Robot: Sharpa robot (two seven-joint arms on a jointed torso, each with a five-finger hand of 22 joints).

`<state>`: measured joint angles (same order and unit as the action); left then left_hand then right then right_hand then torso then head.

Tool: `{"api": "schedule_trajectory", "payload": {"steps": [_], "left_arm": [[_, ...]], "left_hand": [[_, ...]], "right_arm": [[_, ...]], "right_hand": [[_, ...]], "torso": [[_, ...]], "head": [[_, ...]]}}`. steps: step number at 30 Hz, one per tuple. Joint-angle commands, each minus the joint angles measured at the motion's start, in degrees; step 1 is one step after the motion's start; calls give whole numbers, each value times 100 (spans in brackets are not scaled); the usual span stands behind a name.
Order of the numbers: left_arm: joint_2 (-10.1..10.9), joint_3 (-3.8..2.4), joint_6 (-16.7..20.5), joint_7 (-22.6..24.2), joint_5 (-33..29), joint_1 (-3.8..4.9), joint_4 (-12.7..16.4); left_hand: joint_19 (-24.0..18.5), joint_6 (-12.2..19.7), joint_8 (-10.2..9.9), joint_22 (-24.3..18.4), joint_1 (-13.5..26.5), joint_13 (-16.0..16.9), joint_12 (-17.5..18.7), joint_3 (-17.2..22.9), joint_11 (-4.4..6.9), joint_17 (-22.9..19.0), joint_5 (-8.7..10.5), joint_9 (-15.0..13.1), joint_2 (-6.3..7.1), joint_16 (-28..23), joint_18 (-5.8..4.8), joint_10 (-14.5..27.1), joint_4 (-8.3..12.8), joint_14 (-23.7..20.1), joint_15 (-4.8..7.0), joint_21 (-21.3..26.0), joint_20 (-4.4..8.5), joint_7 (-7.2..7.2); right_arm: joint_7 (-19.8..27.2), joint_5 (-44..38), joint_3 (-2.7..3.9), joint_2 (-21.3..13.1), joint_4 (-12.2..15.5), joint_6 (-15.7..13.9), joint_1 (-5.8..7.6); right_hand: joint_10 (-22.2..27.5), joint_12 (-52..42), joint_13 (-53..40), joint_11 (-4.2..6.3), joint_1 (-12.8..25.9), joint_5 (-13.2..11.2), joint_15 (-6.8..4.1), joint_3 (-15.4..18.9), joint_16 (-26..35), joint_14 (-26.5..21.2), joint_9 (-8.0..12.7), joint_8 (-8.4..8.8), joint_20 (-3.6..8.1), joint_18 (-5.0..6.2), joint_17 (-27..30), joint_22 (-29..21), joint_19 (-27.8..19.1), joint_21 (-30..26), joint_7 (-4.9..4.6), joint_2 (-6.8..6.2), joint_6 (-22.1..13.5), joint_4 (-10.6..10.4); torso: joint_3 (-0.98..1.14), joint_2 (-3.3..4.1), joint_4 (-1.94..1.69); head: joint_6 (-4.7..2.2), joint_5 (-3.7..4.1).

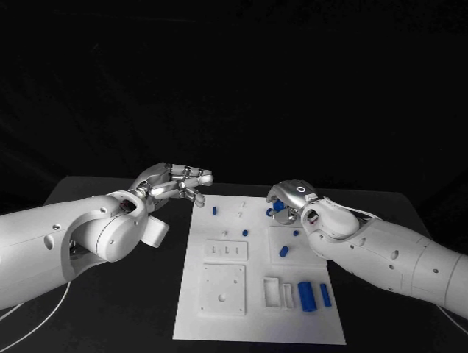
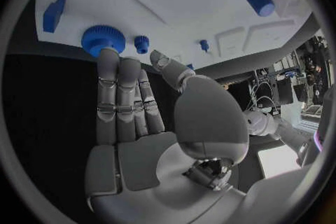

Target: Assemble the parts on the task board

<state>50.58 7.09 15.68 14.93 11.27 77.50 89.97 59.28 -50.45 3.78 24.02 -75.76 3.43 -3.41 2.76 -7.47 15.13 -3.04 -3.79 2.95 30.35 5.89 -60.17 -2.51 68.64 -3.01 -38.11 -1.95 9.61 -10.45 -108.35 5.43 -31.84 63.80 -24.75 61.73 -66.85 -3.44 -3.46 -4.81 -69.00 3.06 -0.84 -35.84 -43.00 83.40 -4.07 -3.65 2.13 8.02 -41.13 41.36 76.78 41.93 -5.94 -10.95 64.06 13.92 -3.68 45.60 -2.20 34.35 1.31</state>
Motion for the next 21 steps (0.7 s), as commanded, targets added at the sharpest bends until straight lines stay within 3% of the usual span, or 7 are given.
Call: {"api": "schedule_trajectory", "payload": {"steps": [1, 5, 12, 21], "left_arm": [[-31, -8, -89, 4, 51, 12, -29], [-46, -9, -104, 1, 58, 12, -60], [-69, -9, -130, -5, 62, 12, -83], [-75, -9, -136, -13, 62, 13, -89]], "left_hand": [[-38, 25, -21, 3, 0, 1, -18, 7, -10, -5, 17, 7, 67, 24, 68, 41, -19, -28, -20, -31, -18, 5], [-43, 17, -19, 0, -3, 1, -17, 13, -12, -8, 16, 6, 75, 22, 67, 48, -28, -30, -21, -31, -19, 10], [-43, 17, -19, 0, -3, 1, -17, 13, -12, -8, 16, 6, 75, 22, 67, 48, -28, -30, -21, -31, -19, 10], [-43, 27, -20, -2, -7, 1, -18, 20, -14, -10, 16, 7, 74, 21, 69, 58, -35, -32, -23, -33, -21, 10]], "right_arm": [[-85, -15, -2, 25, -53, 93, -3], [-67, 14, -4, 44, -76, 115, -3], [-41, 29, -7, 81, -102, 178, -3], [-5, 47, -20, 115, -105, 277, -4]], "right_hand": [[3, 18, 7, 20, -2, -34, 17, -54, -28, 5, 3, 2, 4, -61, 14, 66, 4, -21, -17, -30, 17, 7], [-6, 13, 5, 20, -27, -34, 17, -88, -33, 3, 3, 2, 8, -59, 17, 109, 4, -36, -24, -8, 14, 27], [-22, 12, 5, 24, -54, -33, 16, -134, -46, 1, 1, -1, 9, -55, 17, 189, 6, -38, -23, 29, 32, 58], [-241, 9, 3, 84, -55, -34, -19, -150, -90, -1, -20, -10, 35, -78, 1, 393, 37, 12, 3, 180, 213, 47]], "torso": [[-7, 37, -9], [-21, 58, 16], [-19, 81, -1], [-28, 102, 2]], "head": [[-14, 2], [-25, -1], [-44, 15], [-59, 7]]}}
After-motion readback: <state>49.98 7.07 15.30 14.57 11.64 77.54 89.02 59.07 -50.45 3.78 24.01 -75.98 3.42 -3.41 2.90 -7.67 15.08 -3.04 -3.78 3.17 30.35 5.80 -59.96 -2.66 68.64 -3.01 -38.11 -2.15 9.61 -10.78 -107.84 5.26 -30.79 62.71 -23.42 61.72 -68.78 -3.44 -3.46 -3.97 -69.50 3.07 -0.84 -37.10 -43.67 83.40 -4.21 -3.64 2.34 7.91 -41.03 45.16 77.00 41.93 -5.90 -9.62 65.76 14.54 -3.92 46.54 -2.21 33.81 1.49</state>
